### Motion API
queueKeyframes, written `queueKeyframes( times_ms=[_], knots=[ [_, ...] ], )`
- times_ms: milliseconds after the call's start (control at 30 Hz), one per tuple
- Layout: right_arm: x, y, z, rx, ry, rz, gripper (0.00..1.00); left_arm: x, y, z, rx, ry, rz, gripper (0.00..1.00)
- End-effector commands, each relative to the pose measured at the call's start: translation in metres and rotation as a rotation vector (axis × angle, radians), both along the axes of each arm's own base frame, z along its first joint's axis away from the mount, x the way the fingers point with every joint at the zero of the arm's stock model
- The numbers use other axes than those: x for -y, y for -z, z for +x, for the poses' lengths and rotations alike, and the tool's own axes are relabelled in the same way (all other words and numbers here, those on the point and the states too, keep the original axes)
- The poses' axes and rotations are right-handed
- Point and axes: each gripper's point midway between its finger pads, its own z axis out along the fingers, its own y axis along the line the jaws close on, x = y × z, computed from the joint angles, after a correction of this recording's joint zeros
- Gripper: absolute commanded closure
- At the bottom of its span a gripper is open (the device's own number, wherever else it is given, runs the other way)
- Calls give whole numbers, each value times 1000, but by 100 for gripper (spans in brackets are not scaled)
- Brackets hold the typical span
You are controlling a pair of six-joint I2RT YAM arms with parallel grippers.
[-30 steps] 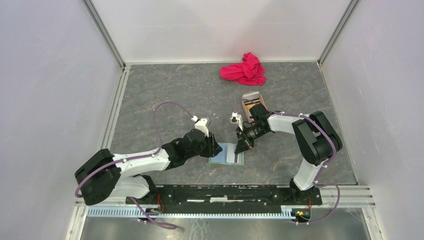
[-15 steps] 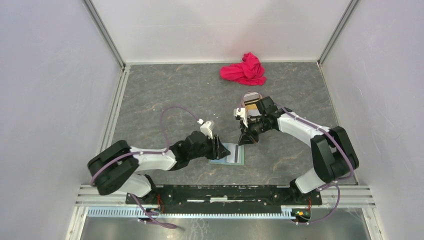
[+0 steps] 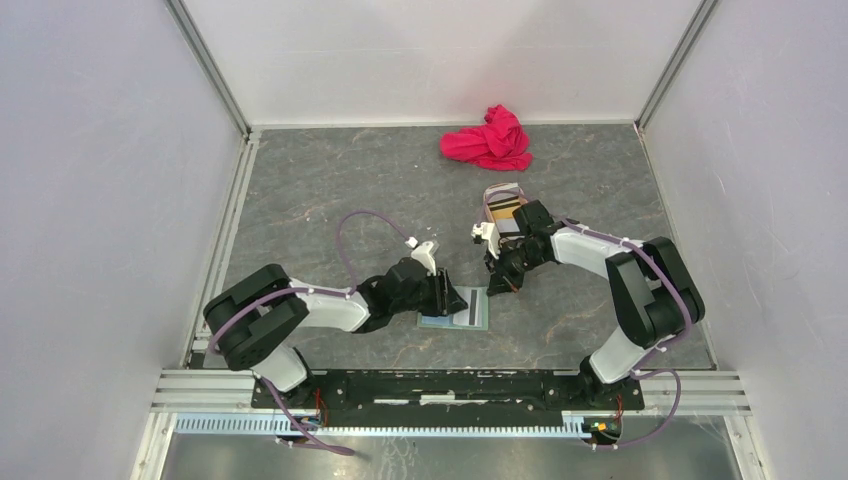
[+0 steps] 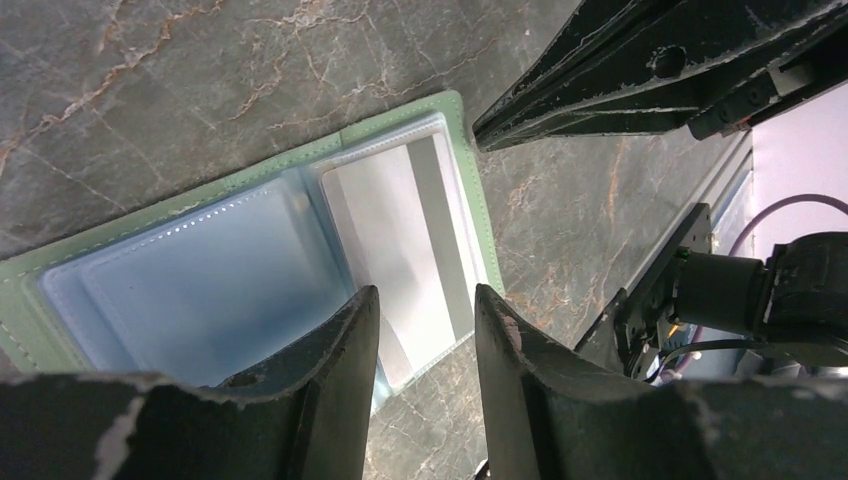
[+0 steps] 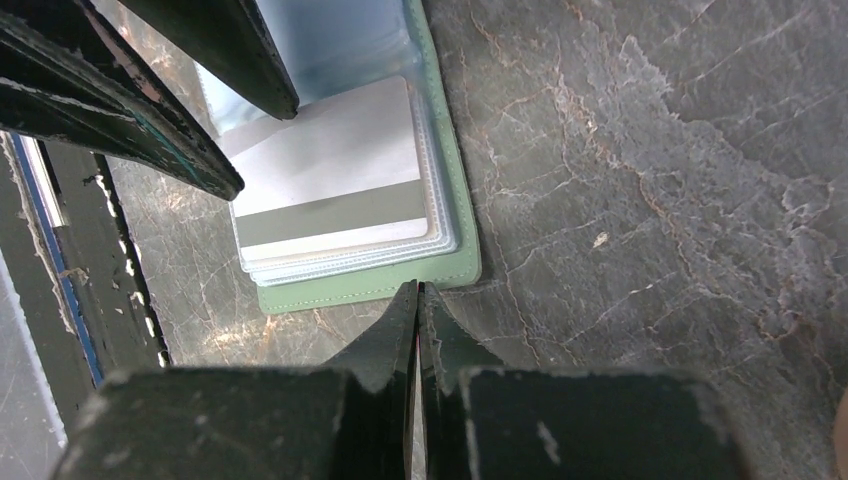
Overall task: Put the credit cards into the card holder
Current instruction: Open the card holder at the center of the board.
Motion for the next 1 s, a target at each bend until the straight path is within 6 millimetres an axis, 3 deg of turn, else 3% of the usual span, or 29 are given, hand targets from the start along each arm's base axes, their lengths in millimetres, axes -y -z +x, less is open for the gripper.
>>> queueKeyframes(
  times_ms=[0,133,433,967],
  knots=[
    [2,9,1,-23,17,-21,95,9,1,3,-36,1,-2,53],
    [3,10,1,-26,17,-26,95,8,3,4,-35,-17,35,53],
    [3,13,0,-34,13,-31,95,8,-25,6,36,-23,40,51],
    [3,11,-1,-32,11,-25,94,11,6,1,-20,1,126,51]
  ],
)
